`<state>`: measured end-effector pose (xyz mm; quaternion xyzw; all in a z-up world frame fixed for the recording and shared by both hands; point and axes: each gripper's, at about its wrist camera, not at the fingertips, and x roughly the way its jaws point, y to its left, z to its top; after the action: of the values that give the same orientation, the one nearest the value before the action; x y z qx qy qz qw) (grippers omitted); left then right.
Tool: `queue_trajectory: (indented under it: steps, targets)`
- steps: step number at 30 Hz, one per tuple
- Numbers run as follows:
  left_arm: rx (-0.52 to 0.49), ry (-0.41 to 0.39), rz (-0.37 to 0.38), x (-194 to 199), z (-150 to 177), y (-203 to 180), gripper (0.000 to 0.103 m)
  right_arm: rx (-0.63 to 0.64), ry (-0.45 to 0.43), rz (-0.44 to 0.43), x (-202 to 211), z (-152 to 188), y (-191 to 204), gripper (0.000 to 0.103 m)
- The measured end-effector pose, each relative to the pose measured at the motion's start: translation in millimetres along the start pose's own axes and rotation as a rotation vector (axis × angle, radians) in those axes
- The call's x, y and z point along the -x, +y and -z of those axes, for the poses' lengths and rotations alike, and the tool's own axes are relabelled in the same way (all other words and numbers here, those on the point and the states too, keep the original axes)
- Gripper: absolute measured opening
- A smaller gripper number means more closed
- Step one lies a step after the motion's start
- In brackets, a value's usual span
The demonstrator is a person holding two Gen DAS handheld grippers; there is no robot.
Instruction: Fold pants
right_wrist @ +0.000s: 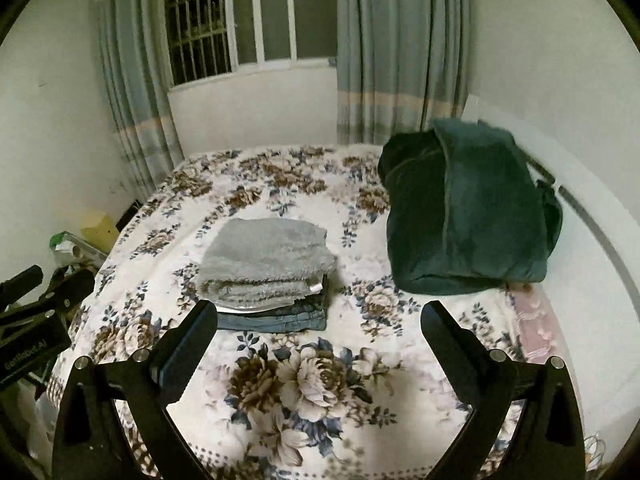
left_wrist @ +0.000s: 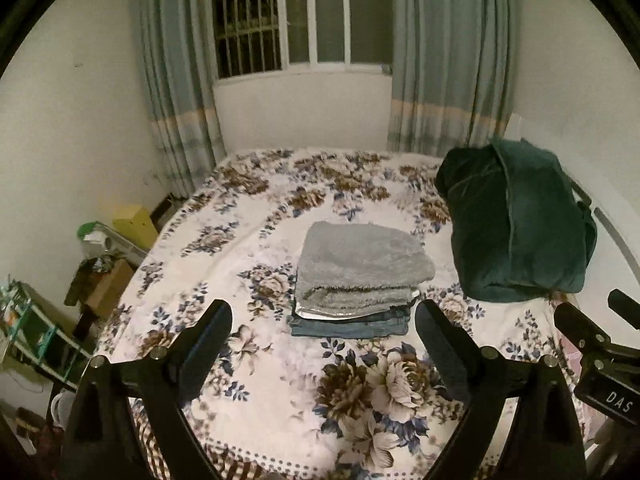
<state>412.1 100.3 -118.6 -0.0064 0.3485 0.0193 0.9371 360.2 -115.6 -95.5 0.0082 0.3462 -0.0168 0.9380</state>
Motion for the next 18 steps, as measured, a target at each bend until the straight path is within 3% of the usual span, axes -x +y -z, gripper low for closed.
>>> queue_trajectory:
  steps: [9,18]
  targets:
    - [0.053,-0.061,-0.017,89,20,5,0.094,-0.006,-0.071,-0.040,123,29,-16,0.103]
    - [0.008,-0.096,-0.015,139,36,5,0.095,-0.006,-0.111,-0.027,196,46,-20,0.103]
